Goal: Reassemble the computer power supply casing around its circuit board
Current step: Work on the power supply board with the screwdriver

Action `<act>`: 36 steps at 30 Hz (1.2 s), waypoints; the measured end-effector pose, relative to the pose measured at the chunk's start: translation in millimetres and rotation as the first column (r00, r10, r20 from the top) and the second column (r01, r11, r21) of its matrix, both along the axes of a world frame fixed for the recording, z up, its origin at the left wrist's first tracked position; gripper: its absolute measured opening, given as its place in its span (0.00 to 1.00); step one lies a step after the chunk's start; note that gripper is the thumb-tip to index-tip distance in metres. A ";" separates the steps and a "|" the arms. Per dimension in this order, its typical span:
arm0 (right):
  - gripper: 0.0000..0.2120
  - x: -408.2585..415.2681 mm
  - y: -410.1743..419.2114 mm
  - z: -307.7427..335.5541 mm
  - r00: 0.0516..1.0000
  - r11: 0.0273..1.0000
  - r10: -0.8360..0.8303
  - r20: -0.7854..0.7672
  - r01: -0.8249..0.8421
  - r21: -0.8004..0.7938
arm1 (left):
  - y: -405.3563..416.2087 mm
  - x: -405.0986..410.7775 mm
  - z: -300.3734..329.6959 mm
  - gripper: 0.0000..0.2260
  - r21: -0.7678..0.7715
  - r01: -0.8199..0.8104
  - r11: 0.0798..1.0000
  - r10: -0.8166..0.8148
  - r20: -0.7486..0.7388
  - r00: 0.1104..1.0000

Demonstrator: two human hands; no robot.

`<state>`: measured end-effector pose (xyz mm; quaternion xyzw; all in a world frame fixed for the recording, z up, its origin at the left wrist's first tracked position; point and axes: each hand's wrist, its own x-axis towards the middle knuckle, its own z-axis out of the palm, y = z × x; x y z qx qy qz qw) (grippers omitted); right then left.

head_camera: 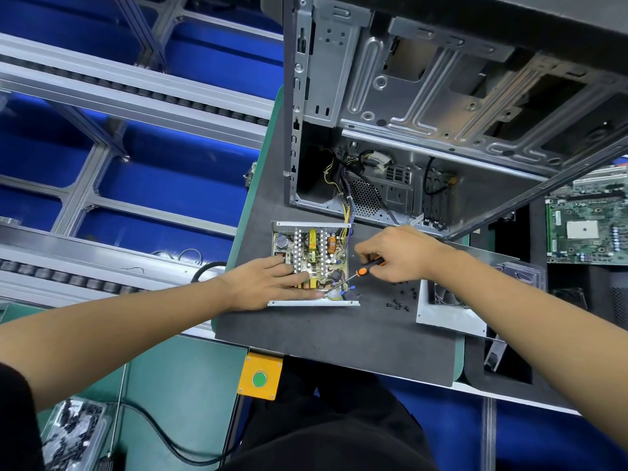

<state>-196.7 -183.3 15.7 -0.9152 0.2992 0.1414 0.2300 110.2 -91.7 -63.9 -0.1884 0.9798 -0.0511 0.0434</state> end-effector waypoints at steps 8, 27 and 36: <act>0.06 2.9 -1.3 2.3 1.000 1.000 0.017 -0.005 -0.017 -0.002 | -0.2 0.2 1.1 0.36 -0.016 -0.012 1.000 0.012 0.031 0.999; 0.08 14.5 0.1 31.8 0.992 0.993 0.101 -0.071 -0.105 -0.060 | -1.2 -1.8 6.6 0.37 -0.002 -0.024 1.000 0.024 0.102 0.995; 0.04 19.4 3.9 33.6 0.996 0.996 0.081 -0.044 -0.082 -0.030 | -0.8 -1.6 6.3 0.37 0.021 -0.044 0.999 0.041 0.119 0.992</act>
